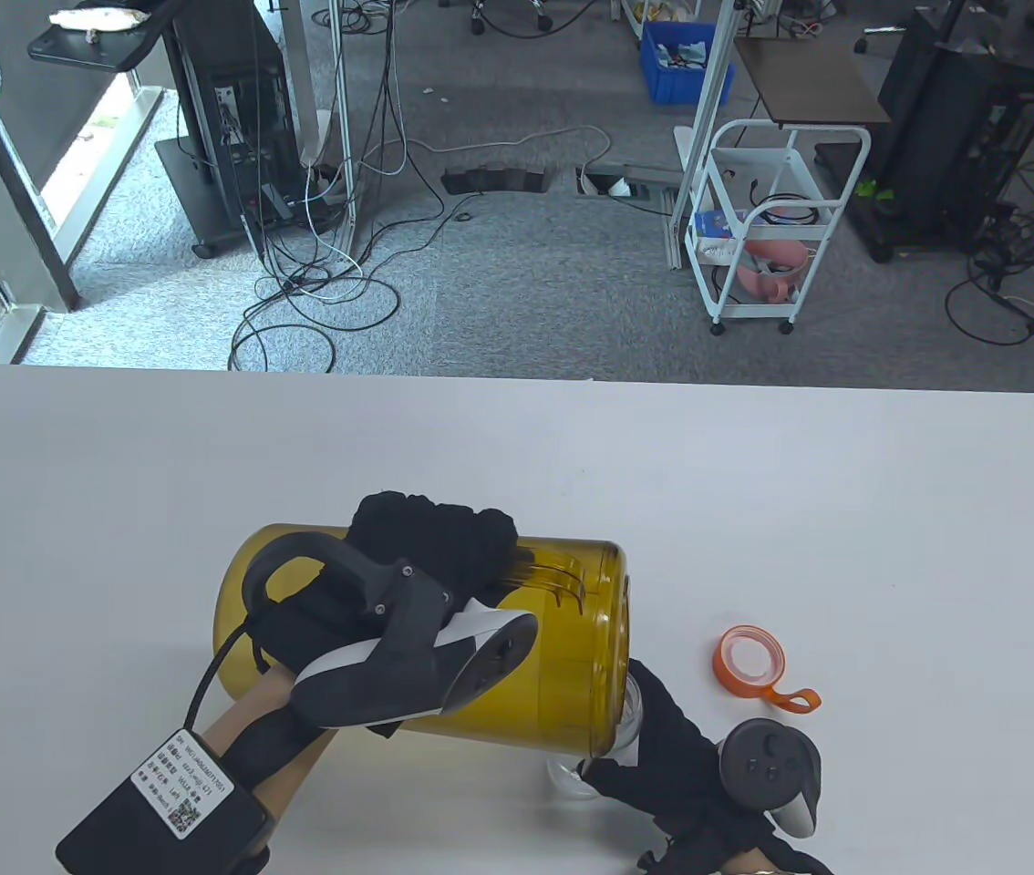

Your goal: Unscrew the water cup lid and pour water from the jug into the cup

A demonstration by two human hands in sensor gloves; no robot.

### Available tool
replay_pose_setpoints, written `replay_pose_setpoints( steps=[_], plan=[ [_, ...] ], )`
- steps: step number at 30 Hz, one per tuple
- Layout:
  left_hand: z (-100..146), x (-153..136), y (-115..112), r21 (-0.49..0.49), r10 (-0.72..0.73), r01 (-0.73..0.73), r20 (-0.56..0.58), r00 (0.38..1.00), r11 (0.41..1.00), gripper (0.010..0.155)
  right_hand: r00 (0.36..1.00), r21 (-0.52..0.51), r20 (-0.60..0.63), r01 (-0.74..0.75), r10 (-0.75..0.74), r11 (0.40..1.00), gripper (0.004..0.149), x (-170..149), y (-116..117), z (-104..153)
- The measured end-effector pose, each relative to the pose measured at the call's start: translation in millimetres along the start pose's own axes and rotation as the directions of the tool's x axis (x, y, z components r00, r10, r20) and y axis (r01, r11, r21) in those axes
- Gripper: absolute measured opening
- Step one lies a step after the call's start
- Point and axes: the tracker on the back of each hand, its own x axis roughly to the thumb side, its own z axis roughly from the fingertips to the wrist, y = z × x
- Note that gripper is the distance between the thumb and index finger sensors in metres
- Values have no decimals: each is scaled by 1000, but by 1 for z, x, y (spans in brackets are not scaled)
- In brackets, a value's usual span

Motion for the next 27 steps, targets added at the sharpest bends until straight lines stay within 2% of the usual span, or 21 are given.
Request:
replay_pose_setpoints(
  steps=[6,16,23,27],
  plan=[
    [3,-7,-7,-7,45,-45,-22,999,999,37,1000,0,0,1,-1,1000,99,0,0,0],
    [26,-27,-41,31,223,-221,-116,968,975,37,1000,-1,-2,2,-2,1000,99,0,0,0],
    [51,-40,-72,103,355,-341,-175,918,934,37,1000,-2,-4,3,-3,1000,99,0,0,0],
    [66,-45,-96,149,453,-429,-221,864,891,37,1000,-2,-4,3,-3,1000,99,0,1,0]
  ],
)
